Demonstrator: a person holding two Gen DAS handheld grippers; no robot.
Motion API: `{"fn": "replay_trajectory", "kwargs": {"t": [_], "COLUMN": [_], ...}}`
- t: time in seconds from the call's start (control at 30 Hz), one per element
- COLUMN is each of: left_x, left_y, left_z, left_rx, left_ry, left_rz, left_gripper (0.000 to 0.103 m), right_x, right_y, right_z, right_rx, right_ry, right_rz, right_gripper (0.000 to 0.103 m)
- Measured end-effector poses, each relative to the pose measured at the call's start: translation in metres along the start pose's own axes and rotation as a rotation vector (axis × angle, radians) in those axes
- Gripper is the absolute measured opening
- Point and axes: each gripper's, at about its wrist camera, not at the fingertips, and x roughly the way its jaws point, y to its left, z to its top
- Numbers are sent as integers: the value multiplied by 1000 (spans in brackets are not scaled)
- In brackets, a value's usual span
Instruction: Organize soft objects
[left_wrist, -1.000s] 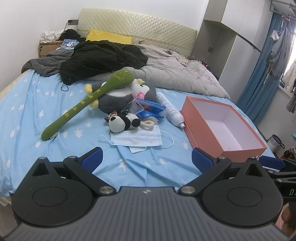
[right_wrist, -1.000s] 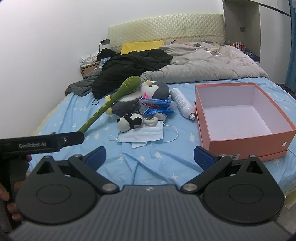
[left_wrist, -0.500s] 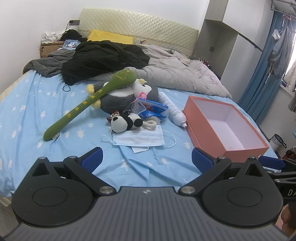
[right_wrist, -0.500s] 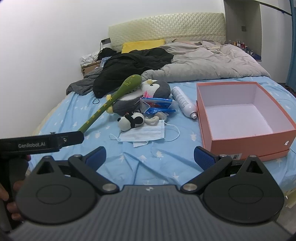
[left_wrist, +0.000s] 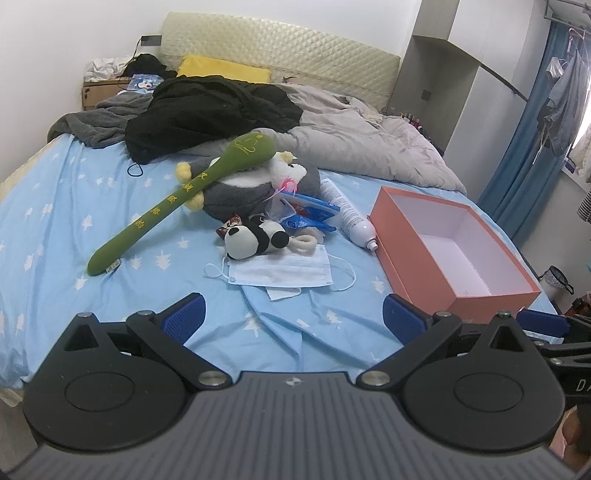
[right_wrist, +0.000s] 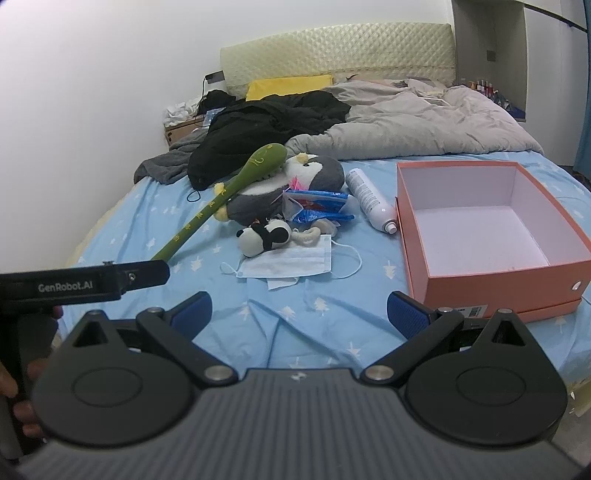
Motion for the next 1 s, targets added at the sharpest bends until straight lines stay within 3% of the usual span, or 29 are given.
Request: {"fn": "replay_trajectory", "kwargs": {"t": [0.53, 1.0], "left_x": [12, 77], "left_y": [9, 27], "left_z": [-4, 5], "left_rx": [-18, -52], "left_ry": [5, 6], "left_rz": [0, 18], "left_gripper": [103, 103], "right_x": [14, 69], "right_y": [-2, -20], "right_z": [-4, -6], "right_rx": [-3, -2], "right_ry": [13, 71], "right_rz": [15, -22], "right_gripper": [103, 103]}}
